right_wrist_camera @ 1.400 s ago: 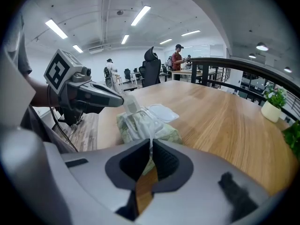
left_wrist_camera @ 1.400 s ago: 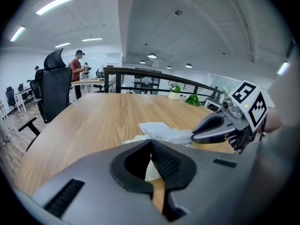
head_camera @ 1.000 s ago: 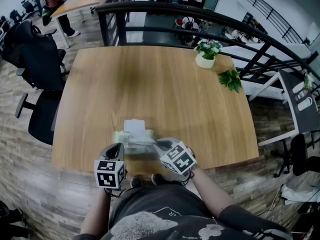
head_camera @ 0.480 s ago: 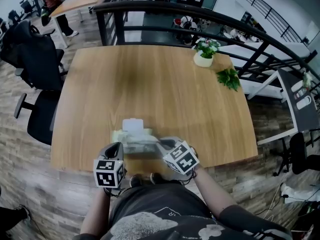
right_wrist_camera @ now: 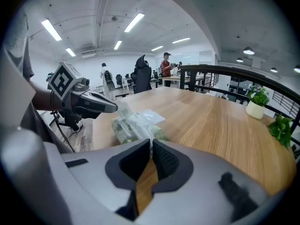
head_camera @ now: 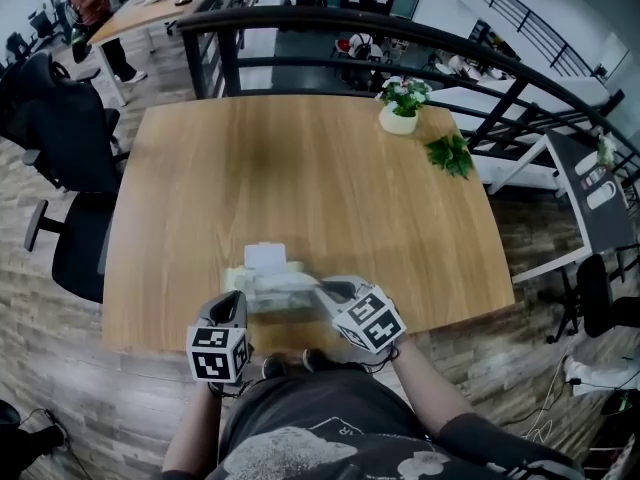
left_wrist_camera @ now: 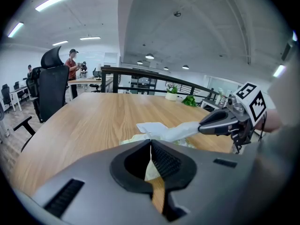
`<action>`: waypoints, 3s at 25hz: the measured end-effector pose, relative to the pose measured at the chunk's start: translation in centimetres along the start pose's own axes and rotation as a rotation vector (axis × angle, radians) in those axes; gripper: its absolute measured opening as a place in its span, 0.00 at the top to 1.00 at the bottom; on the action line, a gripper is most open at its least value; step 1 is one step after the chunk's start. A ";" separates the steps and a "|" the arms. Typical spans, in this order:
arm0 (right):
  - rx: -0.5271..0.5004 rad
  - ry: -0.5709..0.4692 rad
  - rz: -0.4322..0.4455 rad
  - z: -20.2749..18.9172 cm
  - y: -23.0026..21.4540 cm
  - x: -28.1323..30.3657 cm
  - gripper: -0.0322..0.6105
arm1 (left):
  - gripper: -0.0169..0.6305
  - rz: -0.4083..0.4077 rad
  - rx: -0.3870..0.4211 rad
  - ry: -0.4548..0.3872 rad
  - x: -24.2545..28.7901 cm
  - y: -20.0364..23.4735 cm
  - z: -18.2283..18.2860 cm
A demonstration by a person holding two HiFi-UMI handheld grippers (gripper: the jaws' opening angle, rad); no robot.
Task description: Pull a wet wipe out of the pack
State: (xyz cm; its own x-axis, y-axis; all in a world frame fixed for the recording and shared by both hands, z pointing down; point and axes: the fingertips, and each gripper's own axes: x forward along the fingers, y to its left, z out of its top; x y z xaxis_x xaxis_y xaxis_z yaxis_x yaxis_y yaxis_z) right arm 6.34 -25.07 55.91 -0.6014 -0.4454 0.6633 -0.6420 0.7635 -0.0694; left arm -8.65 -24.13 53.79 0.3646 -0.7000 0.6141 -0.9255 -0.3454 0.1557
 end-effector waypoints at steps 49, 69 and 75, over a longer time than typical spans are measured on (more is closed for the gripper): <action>0.196 -0.218 -0.269 0.8 5.1 -6.7 0.90 | 0.95 -0.232 0.069 -0.092 -6.7 -3.4 -1.6; 0.227 -0.324 -0.236 -5.4 13.5 -16.9 0.90 | 0.95 -0.217 0.060 -0.161 -16.4 -12.5 -7.4; 0.211 -0.339 -0.236 -6.5 16.6 -19.7 0.90 | 0.95 -0.205 0.062 -0.195 -20.3 -14.3 -8.7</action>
State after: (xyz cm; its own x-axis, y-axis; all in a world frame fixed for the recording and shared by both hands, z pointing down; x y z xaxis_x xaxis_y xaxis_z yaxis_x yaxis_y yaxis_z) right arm 10.67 -0.56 46.52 -0.5262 -0.7501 0.4006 -0.8416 0.5267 -0.1193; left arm -3.77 0.50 45.84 0.5619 -0.7167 0.4131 -0.8245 -0.5254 0.2101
